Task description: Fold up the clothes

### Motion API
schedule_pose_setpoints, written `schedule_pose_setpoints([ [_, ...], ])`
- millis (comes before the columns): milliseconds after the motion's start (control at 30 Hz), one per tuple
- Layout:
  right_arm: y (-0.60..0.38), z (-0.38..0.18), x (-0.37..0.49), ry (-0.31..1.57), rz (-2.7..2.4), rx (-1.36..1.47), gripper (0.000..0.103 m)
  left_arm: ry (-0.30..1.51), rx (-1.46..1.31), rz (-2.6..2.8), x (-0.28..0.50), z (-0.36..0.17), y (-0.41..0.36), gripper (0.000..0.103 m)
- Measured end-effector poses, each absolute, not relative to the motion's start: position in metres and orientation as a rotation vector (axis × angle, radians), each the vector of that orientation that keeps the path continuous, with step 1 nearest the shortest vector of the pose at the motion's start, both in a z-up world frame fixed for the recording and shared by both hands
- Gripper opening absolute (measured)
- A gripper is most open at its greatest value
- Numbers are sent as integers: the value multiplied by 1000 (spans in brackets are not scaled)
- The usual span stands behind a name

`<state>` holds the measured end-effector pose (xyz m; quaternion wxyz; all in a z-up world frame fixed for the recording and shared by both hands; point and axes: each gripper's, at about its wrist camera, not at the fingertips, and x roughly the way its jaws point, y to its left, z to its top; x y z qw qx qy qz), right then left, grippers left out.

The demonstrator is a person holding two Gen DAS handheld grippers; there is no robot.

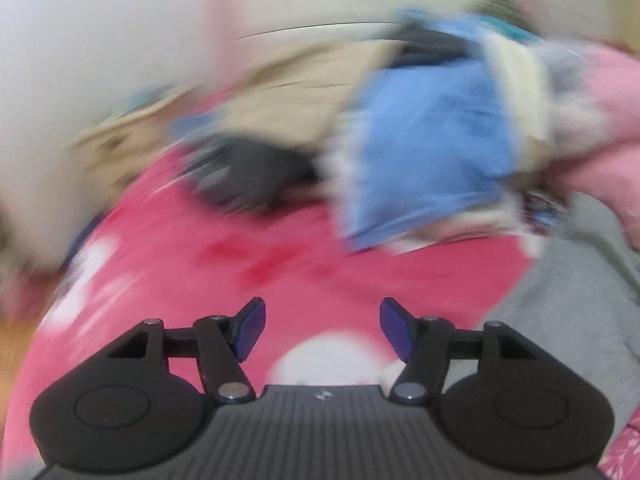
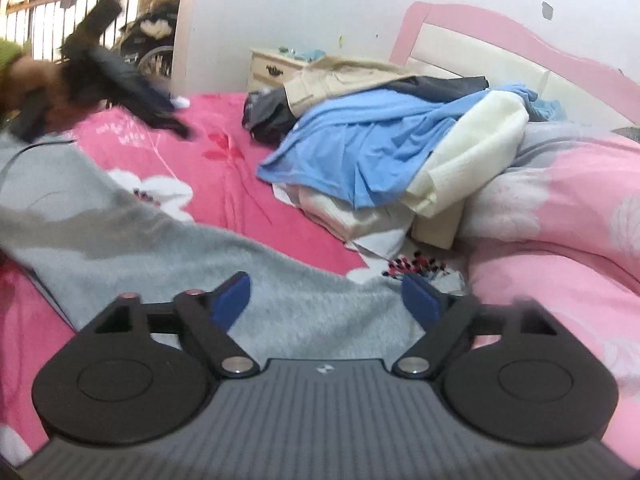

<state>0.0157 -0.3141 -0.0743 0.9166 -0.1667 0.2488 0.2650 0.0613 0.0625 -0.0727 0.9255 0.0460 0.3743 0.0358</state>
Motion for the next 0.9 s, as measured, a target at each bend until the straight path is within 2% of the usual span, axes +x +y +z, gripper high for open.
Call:
schedule_pose_setpoints([
  [200, -294, -70, 8, 535, 612, -285, 93, 759, -102, 389, -55, -49, 172, 65],
  [300, -284, -68, 7, 571, 654, -242, 102, 752, -184, 499, -107, -44, 208, 65],
  [533, -262, -45, 21, 652, 736, 2, 102, 717, -320, 615, -205, -34, 255, 66],
  [800, -219, -37, 21, 696, 796, 75, 102, 688, -562, 722, -290, -67, 284, 68],
  [900, -203, -47, 25, 765, 847, 95, 102, 678, -657, 706, -307, -84, 291, 70],
])
